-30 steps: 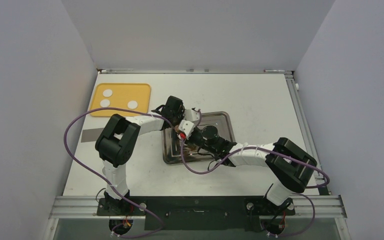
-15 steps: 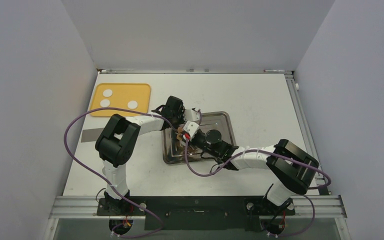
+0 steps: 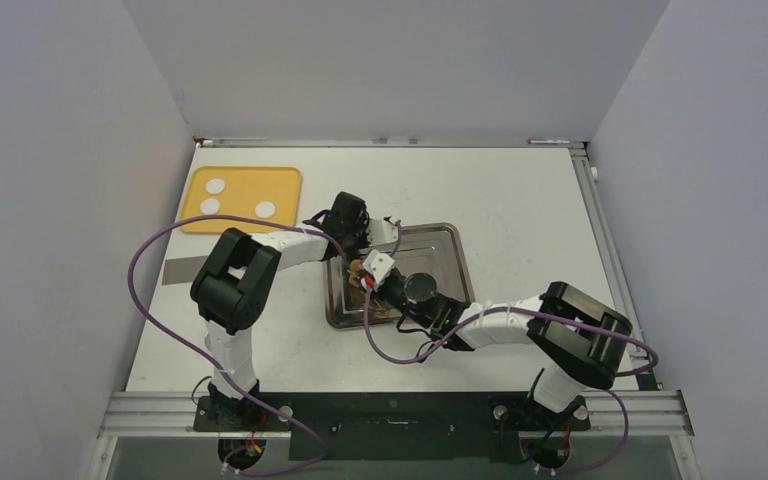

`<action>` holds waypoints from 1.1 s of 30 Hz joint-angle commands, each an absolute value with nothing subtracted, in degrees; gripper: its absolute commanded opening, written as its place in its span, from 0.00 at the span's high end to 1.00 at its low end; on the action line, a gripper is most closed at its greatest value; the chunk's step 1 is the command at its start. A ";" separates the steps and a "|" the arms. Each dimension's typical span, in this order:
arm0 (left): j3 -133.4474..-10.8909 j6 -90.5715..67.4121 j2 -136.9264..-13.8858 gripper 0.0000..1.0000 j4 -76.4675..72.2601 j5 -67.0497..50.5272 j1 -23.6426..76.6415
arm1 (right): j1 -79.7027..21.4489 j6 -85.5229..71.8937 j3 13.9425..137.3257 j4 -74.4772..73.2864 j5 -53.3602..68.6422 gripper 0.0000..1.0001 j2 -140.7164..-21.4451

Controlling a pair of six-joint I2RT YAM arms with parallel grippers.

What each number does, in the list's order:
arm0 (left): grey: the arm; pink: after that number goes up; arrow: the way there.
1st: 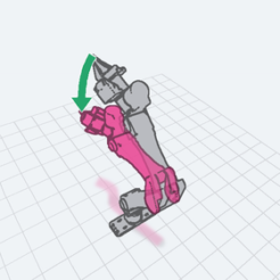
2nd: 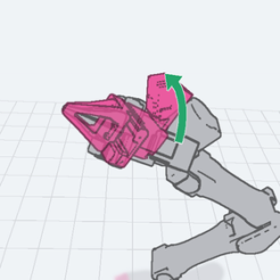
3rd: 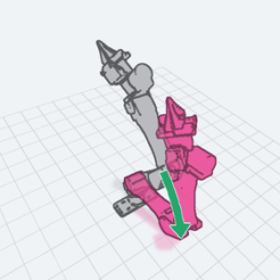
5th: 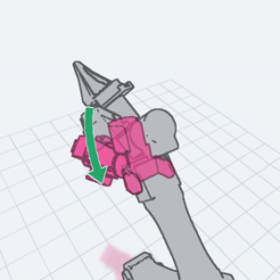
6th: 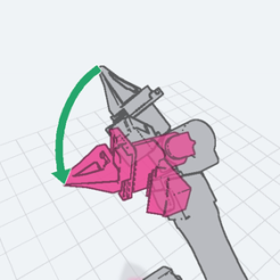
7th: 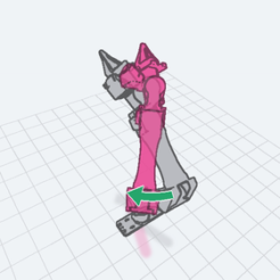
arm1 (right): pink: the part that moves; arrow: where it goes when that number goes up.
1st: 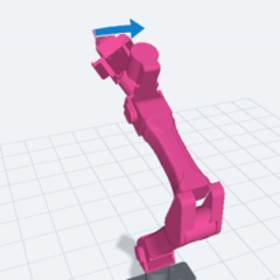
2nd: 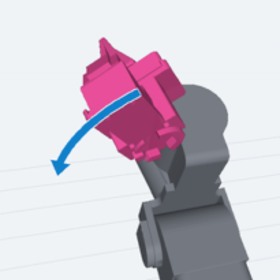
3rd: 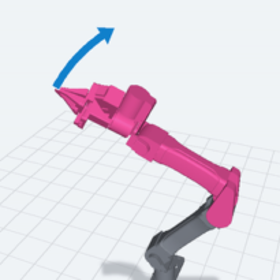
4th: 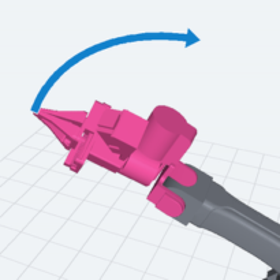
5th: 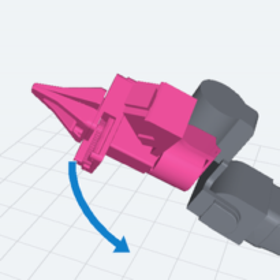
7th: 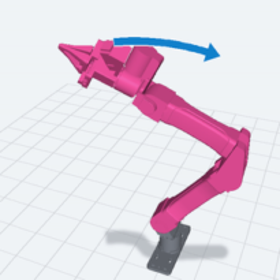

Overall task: Roll out the dumpling wrappers from the dough
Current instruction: Flatten out the dough on the work surface.

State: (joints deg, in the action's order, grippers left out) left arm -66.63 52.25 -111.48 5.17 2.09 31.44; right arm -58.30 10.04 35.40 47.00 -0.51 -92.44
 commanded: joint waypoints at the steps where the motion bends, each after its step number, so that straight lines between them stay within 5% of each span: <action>1: -64.61 49.61 -115.62 1.00 15.03 -2.01 31.55 | -59.46 1.97 31.59 31.86 1.08 0.92 -97.59; 18: -64.69 49.57 -115.66 1.00 15.16 -2.11 31.55 | -59.20 7.04 35.16 31.31 8.59 0.92 -89.73; 33: -65.49 49.61 -116.08 1.00 16.22 -2.33 31.55 | -43.41 8.26 43.11 43.84 29.22 0.92 -88.49</action>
